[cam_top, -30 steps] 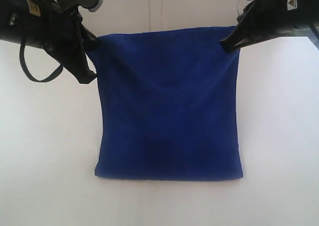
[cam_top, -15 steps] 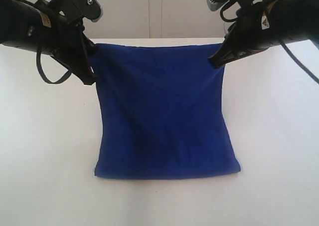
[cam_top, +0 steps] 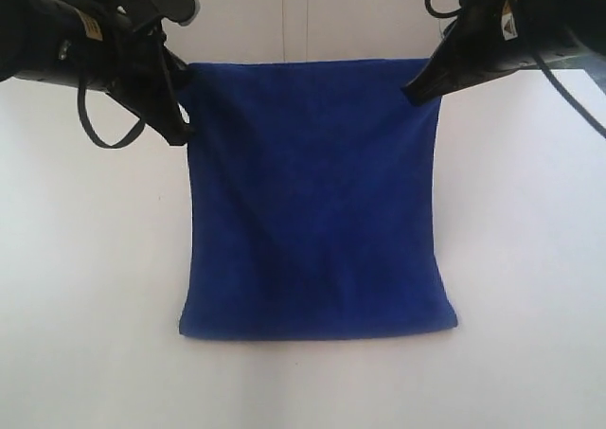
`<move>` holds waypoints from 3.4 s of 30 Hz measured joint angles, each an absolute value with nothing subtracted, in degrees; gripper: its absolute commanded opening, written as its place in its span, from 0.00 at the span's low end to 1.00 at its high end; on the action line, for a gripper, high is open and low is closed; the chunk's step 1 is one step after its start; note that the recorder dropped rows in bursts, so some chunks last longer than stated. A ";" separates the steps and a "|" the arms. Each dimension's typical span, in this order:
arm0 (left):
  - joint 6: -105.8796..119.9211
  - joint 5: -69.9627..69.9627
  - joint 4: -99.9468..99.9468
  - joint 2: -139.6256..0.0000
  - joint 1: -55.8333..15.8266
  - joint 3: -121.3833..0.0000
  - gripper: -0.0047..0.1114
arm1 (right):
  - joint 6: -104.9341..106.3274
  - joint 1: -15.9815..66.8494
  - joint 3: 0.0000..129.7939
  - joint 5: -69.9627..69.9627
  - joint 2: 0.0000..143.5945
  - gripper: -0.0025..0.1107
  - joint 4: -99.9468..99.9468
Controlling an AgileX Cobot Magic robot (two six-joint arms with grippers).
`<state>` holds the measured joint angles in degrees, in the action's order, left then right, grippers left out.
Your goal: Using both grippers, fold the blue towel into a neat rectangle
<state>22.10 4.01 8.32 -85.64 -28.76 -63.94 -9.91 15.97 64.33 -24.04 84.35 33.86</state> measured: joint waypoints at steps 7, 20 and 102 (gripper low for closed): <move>22.89 1.03 8.32 -87.96 -28.76 -63.94 0.04 | -10.33 15.97 64.33 -23.31 86.54 0.02 35.87; 22.08 -7.47 8.32 -94.68 -25.50 -63.94 0.04 | -12.63 12.99 64.33 -17.01 91.87 0.02 36.48; 24.45 -26.83 8.32 -118.70 -24.14 -73.12 0.54 | -12.94 6.53 80.16 -5.62 119.95 0.42 37.73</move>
<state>24.45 -26.83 8.32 -118.70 -24.14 -73.12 -12.94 6.53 80.16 -5.62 119.95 37.73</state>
